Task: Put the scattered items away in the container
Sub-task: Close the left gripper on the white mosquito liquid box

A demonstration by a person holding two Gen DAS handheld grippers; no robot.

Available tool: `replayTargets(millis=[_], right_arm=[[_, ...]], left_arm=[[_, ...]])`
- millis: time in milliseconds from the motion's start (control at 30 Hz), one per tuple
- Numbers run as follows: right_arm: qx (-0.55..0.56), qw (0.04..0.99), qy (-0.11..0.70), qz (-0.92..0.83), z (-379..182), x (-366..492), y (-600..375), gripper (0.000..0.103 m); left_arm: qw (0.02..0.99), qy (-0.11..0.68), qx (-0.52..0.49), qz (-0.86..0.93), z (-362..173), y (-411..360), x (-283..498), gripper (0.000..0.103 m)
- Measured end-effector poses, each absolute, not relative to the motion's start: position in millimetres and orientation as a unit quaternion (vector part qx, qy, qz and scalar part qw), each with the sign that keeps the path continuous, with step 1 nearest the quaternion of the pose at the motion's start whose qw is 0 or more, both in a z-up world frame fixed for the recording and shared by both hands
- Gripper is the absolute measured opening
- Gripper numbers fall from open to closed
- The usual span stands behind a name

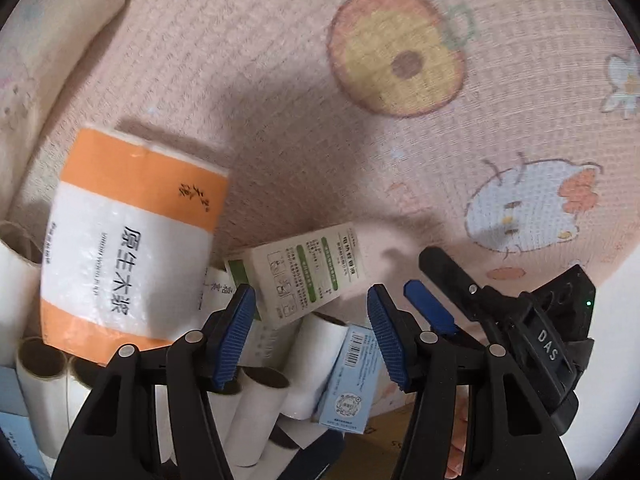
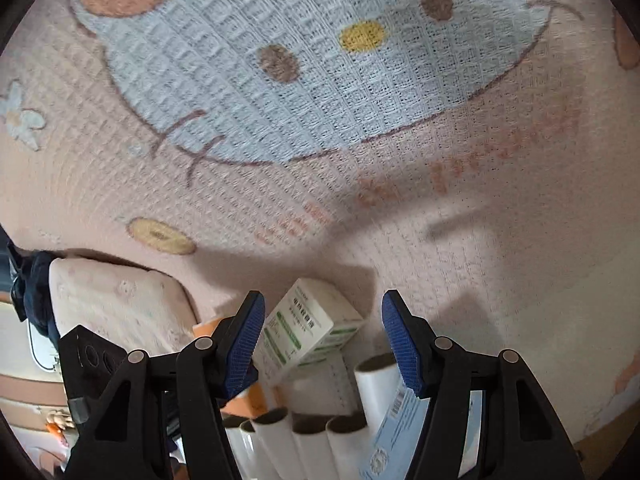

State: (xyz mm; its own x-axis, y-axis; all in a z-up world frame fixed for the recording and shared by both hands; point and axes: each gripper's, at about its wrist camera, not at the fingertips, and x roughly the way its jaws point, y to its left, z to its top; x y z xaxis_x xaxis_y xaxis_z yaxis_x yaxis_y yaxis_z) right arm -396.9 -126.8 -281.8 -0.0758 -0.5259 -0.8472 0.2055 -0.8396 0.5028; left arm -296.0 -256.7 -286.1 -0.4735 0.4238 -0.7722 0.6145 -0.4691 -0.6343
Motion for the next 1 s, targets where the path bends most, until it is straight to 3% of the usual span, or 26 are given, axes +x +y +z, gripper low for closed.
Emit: replayTargets(millis=[200, 267, 300, 467, 733, 1000], right_arm=[[0.638, 0.260, -0.118, -0.715, -297, -393, -137, 0.057], [0.631, 0.250, -0.112, -0.725, -300, -392, -138, 0.036], [0.630, 0.249, -0.121, -0.726, -303, -393, -137, 0.034], [0.643, 0.265, -0.155, -0.702, -317, -394, -139, 0.033], [0.624, 0.318, -0.055, -0.711, -303, -382, -160, 0.033], [0.619, 0.364, -0.079, -0.692, -274, -365, -136, 0.033]], left_arm=[[0.102, 0.499, 0.519, -0.687, -302, -250, -297, 0.049], [0.108, 0.511, 0.496, -0.694, -304, -251, -292, 0.048], [0.108, 0.512, 0.490, -0.697, -304, -250, -291, 0.047], [0.097, 0.499, 0.481, -0.714, -303, -249, -288, 0.046], [0.079, 0.499, 0.466, -0.726, -295, -251, -280, 0.045], [0.046, 0.519, 0.446, -0.728, -274, -248, -253, 0.045]])
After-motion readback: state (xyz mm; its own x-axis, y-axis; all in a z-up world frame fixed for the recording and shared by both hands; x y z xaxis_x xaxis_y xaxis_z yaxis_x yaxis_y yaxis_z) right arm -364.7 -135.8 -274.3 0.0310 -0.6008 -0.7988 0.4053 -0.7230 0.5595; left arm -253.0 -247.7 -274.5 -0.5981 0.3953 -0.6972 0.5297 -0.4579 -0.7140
